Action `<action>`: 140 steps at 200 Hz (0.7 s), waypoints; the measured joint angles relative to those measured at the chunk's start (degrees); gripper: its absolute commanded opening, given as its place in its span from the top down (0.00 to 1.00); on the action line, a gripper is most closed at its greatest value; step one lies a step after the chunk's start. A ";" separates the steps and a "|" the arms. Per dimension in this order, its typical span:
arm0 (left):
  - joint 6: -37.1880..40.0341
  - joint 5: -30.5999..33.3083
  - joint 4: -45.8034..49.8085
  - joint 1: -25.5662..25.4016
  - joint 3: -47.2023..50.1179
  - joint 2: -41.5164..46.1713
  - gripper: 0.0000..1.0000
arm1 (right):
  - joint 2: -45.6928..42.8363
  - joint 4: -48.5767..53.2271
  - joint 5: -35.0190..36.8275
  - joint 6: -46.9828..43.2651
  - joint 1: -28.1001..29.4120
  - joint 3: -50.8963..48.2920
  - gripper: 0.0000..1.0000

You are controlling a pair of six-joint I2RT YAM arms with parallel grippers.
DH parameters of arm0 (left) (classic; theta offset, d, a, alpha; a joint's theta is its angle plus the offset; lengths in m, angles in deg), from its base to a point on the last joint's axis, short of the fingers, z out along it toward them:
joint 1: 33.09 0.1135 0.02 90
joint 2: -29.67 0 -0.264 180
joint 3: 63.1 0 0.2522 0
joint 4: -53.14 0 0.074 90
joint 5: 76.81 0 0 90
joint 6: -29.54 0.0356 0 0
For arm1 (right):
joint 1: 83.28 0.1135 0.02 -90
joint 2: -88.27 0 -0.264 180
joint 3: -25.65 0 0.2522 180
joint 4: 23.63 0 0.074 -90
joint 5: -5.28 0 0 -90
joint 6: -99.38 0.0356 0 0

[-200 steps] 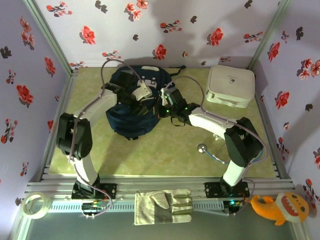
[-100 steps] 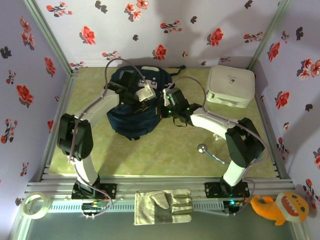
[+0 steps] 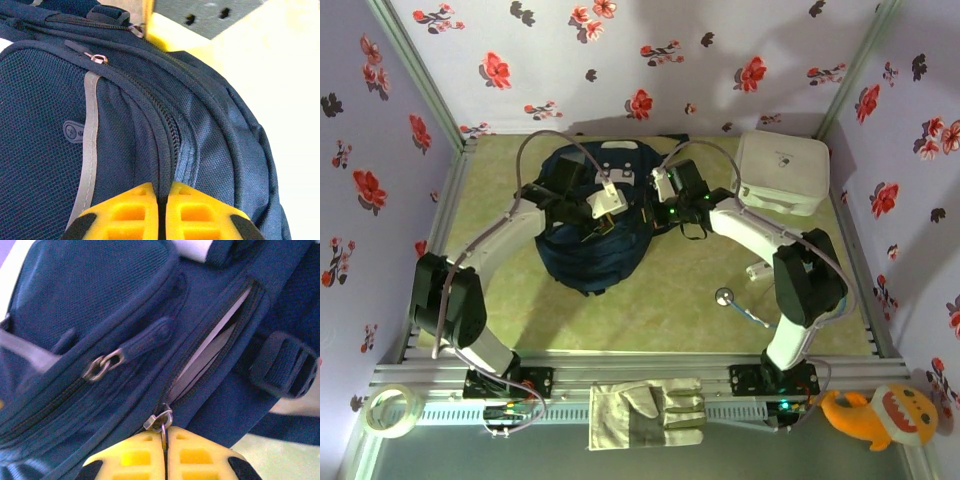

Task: Pack the student bag

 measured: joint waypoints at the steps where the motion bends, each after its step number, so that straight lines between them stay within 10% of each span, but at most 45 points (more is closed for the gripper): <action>1: 0.00 -0.02 0.00 0.00 0.00 0.02 1.00 | 0.07 0.02 -0.04 -0.02 -0.04 0.07 0.96; 140: 2.34 -2.10 1.11 -0.17 -0.50 0.04 1.00 | 9.20 5.62 -4.35 1.18 -4.98 11.78 0.83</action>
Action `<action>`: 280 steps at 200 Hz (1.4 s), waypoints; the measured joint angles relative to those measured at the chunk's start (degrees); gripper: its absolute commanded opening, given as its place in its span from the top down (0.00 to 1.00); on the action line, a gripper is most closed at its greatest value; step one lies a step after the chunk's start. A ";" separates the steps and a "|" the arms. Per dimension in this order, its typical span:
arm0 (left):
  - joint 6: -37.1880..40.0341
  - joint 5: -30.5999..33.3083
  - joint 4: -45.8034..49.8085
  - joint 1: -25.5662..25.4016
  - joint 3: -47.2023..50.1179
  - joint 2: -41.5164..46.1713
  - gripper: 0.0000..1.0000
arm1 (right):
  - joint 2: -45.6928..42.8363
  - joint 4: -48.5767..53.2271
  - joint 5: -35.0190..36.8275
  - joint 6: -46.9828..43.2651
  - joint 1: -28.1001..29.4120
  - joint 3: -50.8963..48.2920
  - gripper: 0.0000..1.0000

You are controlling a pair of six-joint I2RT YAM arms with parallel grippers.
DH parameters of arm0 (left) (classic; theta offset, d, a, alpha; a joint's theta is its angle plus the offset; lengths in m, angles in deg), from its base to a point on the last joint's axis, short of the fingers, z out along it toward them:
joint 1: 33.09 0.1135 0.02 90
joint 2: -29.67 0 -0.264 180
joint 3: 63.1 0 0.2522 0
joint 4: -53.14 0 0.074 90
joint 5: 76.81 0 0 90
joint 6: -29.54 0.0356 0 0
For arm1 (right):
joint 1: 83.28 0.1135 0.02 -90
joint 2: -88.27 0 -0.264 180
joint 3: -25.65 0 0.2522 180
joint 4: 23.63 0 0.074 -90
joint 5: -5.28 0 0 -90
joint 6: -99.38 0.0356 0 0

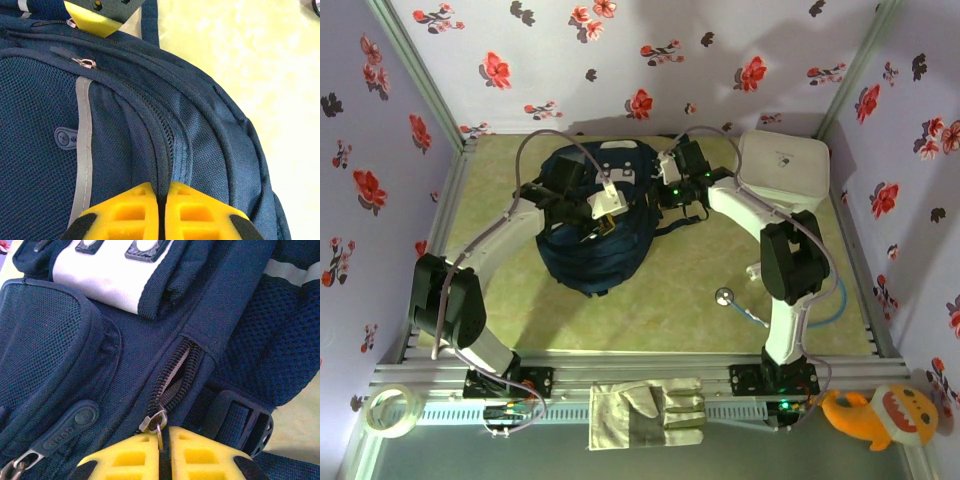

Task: Pack the student bag

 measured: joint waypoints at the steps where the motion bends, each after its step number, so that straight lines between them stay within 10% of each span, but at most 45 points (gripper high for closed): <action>1: 0.00 0.00 0.02 0.00 0.00 0.00 1.00 | 0.00 -0.04 0.17 0.11 0.00 0.00 0.83; 121: -0.02 -1.22 3.61 -0.61 0.46 0.20 1.00 | -8.15 -7.96 6.95 4.74 -5.38 -6.62 0.57; 196: -0.87 -1.18 1.01 -0.61 2.51 1.40 1.00 | -7.82 -9.97 -2.36 7.45 1.81 -6.80 0.30; 280: -1.81 -0.92 -2.49 -0.61 5.27 2.78 1.00 | -0.42 -12.61 -12.07 9.42 2.54 -6.12 0.26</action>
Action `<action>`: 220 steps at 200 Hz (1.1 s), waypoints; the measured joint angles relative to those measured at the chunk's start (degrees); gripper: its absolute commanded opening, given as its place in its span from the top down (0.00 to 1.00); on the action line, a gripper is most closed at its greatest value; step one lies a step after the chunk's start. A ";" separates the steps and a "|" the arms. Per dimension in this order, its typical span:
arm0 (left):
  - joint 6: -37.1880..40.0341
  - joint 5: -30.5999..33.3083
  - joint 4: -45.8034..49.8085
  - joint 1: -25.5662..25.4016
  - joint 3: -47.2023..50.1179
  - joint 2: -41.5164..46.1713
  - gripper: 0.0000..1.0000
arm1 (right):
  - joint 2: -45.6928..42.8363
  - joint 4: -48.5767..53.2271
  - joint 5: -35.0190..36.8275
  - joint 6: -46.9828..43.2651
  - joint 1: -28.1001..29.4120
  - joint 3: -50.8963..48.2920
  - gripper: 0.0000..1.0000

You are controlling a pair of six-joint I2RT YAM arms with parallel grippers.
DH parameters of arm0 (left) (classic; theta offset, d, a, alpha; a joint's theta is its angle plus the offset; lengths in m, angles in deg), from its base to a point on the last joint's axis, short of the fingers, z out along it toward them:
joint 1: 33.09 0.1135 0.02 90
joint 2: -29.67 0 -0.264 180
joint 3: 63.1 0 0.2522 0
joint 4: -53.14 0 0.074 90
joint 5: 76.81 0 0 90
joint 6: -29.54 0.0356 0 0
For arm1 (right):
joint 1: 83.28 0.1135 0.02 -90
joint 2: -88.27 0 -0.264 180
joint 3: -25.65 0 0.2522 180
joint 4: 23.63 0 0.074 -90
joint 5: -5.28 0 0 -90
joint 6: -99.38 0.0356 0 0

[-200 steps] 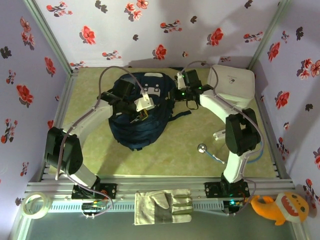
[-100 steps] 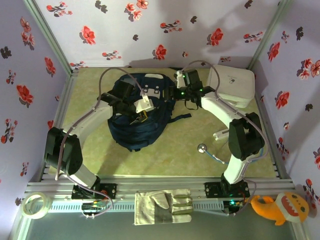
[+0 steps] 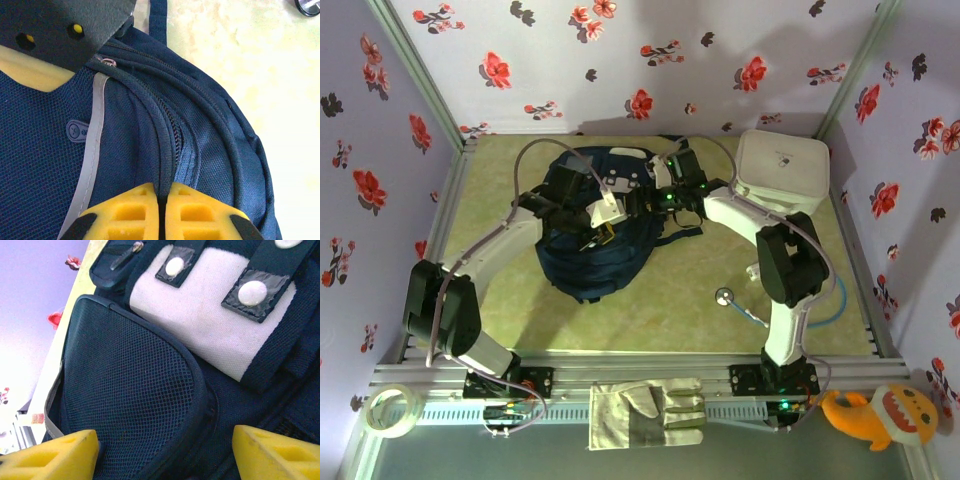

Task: Pack the student bag

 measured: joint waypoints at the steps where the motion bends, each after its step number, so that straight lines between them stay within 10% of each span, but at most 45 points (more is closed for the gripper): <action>1: -0.02 0.02 -0.02 0.00 0.04 0.00 1.00 | 0.04 0.00 -0.04 0.00 0.00 0.02 0.26; 220: -1.60 0.98 -2.12 0.26 2.40 0.37 1.00 | -5.44 -1.20 -11.41 -10.64 0.52 -7.87 0.31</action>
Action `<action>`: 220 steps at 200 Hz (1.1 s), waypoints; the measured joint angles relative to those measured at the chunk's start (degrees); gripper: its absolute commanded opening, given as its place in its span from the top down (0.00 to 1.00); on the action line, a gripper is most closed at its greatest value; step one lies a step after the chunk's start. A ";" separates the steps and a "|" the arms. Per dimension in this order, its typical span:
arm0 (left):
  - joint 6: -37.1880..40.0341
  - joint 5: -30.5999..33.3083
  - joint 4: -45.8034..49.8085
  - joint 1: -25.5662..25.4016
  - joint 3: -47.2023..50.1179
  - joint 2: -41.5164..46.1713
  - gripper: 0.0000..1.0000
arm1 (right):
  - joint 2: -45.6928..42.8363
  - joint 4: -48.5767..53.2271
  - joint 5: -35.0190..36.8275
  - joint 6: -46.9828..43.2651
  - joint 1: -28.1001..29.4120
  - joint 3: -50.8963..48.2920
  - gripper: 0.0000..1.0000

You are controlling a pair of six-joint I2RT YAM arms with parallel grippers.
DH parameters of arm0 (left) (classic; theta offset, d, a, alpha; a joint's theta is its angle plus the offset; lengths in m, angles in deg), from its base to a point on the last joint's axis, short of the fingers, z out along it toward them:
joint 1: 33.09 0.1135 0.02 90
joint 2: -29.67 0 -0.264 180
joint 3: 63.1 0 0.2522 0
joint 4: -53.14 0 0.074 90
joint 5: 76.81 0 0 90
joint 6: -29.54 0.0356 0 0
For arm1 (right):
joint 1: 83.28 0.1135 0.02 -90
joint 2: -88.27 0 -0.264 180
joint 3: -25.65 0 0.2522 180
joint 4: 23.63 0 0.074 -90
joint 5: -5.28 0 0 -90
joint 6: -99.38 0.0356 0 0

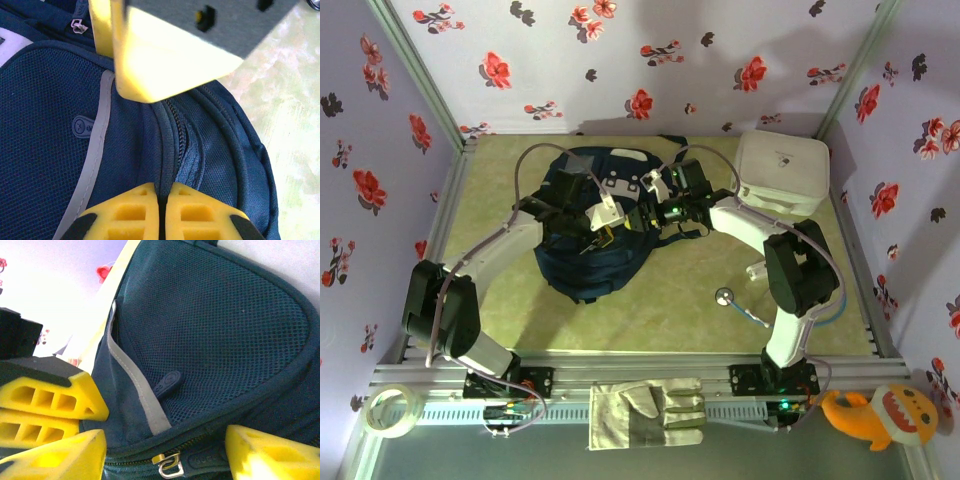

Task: Pack the student bag

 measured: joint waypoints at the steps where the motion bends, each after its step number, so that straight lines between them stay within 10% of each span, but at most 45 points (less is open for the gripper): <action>1: -0.04 0.00 0.00 0.00 0.00 0.00 1.00 | 0.00 0.00 0.00 -0.09 0.00 0.00 0.31; 134: -2.08 1.07 -0.13 0.07 0.00 0.00 1.00 | 2.19 1.79 -0.81 -4.92 0.37 2.08 0.25; 220: -4.11 1.75 -0.42 0.33 0.00 0.04 1.00 | -1.79 1.90 -3.26 -8.57 0.37 -2.95 0.47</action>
